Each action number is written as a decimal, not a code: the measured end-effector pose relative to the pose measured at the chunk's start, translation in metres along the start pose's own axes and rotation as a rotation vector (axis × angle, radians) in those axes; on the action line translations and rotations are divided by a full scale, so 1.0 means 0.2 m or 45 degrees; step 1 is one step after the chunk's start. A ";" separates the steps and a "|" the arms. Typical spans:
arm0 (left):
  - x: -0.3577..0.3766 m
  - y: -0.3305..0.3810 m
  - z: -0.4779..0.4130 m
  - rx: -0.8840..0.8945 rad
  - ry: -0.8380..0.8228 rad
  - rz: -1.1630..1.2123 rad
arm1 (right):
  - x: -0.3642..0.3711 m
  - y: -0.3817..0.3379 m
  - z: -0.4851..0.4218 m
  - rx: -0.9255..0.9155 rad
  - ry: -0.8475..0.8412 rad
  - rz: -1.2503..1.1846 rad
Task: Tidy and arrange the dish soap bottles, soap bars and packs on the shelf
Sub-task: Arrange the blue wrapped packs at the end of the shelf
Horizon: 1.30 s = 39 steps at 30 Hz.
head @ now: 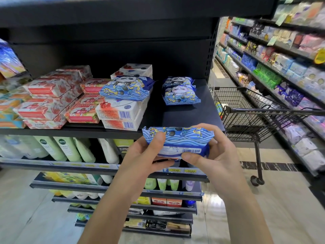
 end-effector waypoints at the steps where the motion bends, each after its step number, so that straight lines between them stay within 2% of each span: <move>1: 0.00 0.01 0.00 0.011 0.021 0.022 | 0.01 0.00 0.00 -0.007 -0.008 0.014; 8: 0.00 0.03 -0.01 0.143 0.090 0.134 | 0.03 -0.02 0.02 -0.003 0.006 0.136; 13: -0.03 0.04 -0.01 0.173 0.169 0.152 | 0.04 0.00 0.02 0.155 0.055 0.086; 19: -0.04 0.02 0.00 0.176 0.153 0.030 | 0.05 0.06 0.02 0.288 0.181 -0.009; 29: -0.03 0.01 -0.01 0.148 0.071 0.065 | 0.04 0.05 0.02 0.241 0.157 -0.110; 34: -0.01 0.03 -0.01 0.124 0.055 0.174 | 0.00 0.01 0.02 0.157 0.152 -0.064; 39: -0.03 0.01 -0.03 0.071 0.071 0.187 | 0.00 -0.03 0.02 0.017 0.059 0.047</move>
Point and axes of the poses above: each hand's wrist, its own z-axis away from the middle knuckle, its own x-axis out of the palm, y = z × x, the point moved 7 cm from there along -z, towards the middle knuckle, and after that the axes turned 14 degrees about x, right-handed, at the moved point
